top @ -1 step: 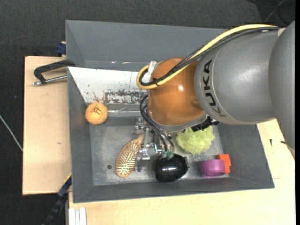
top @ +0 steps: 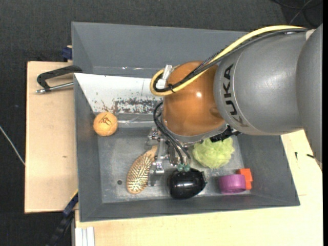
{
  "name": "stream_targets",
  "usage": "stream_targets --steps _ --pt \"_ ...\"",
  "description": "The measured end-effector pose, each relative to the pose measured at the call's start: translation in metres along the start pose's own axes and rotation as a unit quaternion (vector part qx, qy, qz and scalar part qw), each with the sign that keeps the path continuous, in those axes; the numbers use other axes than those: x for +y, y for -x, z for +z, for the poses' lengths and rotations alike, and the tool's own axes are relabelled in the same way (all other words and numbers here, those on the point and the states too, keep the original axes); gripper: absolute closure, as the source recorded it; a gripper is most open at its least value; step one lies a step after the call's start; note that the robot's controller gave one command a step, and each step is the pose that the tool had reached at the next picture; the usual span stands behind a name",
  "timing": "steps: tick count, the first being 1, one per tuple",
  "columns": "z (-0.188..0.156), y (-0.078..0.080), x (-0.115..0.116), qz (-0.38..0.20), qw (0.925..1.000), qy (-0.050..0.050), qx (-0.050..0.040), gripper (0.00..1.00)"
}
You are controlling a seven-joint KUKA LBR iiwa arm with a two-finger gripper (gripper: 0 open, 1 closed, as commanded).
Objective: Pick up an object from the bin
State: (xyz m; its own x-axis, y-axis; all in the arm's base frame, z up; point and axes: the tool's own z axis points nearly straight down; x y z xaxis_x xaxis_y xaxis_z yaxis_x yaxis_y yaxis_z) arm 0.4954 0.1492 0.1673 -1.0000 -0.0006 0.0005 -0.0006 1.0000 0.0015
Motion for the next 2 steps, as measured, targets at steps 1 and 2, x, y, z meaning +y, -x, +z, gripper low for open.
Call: stream_targets --steps 1,2 --pt "0.0947 0.0058 -0.0739 0.028 0.9996 0.002 -0.0013 1.0" --pt "0.0947 0.0058 -0.0739 0.028 0.9996 0.002 -0.0013 1.0"
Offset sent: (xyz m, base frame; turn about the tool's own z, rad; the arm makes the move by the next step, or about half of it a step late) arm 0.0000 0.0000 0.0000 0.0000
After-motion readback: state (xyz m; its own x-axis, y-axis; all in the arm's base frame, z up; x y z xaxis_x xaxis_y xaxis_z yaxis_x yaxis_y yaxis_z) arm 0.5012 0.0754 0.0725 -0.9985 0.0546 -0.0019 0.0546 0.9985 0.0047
